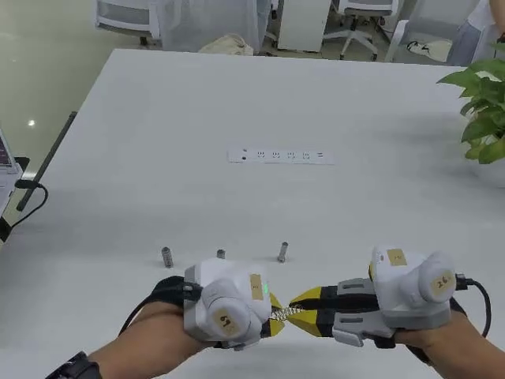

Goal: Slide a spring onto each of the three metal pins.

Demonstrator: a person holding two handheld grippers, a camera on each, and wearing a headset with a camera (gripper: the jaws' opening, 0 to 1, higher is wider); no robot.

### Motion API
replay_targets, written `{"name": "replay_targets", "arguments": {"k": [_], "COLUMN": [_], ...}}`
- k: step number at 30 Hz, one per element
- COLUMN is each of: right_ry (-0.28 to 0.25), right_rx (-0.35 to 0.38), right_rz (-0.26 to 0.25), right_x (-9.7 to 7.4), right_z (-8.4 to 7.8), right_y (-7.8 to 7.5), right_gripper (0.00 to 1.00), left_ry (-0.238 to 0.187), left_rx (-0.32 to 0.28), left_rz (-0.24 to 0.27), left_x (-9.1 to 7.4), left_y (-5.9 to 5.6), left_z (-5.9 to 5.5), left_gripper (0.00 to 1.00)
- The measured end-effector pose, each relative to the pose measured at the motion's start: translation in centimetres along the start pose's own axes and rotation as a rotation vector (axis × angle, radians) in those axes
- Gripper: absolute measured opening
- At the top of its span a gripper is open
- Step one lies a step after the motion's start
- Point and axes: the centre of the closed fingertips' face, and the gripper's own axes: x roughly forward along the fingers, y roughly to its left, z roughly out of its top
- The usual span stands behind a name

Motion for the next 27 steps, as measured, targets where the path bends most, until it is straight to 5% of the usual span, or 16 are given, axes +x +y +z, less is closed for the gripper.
{"name": "replay_targets", "arguments": {"k": [20,27], "right_ry": [0.097,0.209], "right_rx": [-0.114,-0.205], "right_rz": [-0.001,0.011], "right_x": [0.7,0.4], "right_z": [0.6,-0.9], "right_y": [-0.2,-0.1], "right_gripper": [0.09,0.19], "left_ry": [-0.035,-0.045], "left_rx": [-0.066,-0.056], "left_rz": [0.016,0.013], "left_x": [0.4,0.5], "left_y": [0.6,0.4], "left_z": [0.1,0.6], "left_gripper": [0.02,0.02]}}
